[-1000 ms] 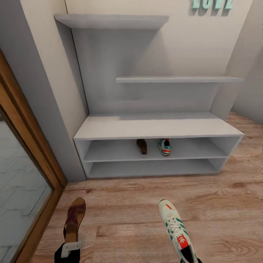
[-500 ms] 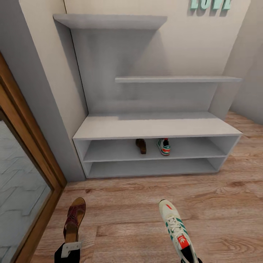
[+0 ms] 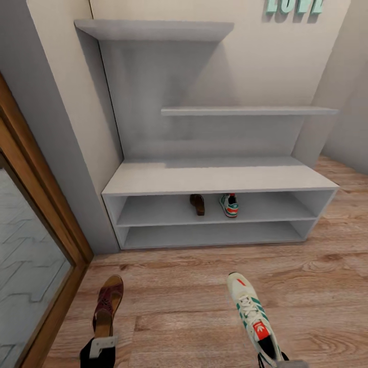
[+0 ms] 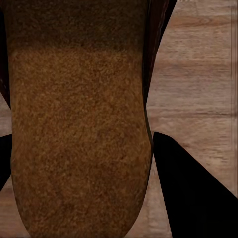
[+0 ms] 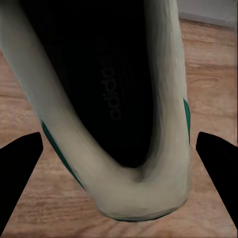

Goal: Pick up the two gym shoes and the two sandals from the corridor floor and place them onto the hallstand (shoe rack) in the corridor, making sure they are on the rack and not on the floor. Arrange them so the two gym shoes are next to each other and the two sandals are next to each other.

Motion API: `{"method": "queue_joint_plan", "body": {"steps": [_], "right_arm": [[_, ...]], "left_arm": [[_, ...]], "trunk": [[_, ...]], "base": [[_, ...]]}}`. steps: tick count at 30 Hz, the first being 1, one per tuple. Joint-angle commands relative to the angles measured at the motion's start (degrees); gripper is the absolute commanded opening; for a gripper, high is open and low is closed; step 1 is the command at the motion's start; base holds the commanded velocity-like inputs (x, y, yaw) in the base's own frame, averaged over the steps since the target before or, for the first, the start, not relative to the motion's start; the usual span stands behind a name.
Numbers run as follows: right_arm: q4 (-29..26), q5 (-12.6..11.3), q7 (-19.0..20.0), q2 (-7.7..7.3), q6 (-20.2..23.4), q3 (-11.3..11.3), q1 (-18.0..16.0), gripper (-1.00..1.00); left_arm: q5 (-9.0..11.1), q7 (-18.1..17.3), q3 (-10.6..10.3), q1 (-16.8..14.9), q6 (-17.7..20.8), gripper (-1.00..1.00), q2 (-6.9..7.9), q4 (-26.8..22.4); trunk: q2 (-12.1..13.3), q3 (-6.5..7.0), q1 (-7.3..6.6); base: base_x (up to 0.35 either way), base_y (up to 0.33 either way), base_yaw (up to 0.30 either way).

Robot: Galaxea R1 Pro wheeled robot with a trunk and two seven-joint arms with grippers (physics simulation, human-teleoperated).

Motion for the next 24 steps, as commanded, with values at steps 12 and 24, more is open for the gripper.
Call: {"method": "queue_joint_plan", "body": {"steps": [12,24], "right_arm": [[-1.0,-2.6,0.7,-7.09,1.7,-11.3,-0.1,-1.00],[-1.3,-21.7,0.8,-17.89,16.1,-18.3,-0.1,-1.00]], "left_arm": [[-0.1,0.2,-0.5,-10.9,26.0,-1.00,-3.02,-5.5],[-0.2,0.3,-0.5,-25.6,45.4,-1.00,-7.31,-6.2]], "trunk": [[0.0,-0.05,-0.01],[0.0,-0.05,-0.01]], "base": [[0.000,0.000,0.000],[0.000,0.000,0.000]]}}
